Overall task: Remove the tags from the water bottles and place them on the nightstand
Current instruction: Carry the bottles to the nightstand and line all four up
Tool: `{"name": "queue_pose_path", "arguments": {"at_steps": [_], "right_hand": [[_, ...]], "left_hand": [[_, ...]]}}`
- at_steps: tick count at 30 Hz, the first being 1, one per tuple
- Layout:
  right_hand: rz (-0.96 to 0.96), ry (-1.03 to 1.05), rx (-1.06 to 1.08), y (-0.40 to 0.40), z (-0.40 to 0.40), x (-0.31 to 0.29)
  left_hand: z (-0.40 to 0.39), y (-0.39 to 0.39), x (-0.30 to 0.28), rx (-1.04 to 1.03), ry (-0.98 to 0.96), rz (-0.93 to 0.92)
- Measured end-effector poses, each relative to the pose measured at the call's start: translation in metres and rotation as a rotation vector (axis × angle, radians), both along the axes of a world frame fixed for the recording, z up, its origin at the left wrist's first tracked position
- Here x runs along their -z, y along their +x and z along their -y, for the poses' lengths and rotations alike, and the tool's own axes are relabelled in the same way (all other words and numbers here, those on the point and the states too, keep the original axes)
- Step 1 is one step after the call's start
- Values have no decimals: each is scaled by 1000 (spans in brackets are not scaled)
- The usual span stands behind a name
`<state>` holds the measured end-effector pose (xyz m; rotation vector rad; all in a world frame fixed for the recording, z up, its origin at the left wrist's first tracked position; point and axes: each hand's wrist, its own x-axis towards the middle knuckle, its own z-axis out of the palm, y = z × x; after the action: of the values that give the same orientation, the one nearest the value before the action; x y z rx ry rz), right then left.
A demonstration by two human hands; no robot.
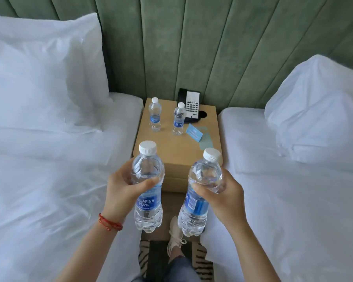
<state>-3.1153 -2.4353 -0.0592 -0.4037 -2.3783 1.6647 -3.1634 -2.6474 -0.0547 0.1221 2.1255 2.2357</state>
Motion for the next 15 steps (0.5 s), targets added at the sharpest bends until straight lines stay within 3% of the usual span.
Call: {"name": "queue_pose_path", "arguments": {"at_steps": [15], "right_hand": [[93, -12, -46, -227, -58, 56]], "left_hand": [[-58, -212, 52, -132, -246, 48]]}}
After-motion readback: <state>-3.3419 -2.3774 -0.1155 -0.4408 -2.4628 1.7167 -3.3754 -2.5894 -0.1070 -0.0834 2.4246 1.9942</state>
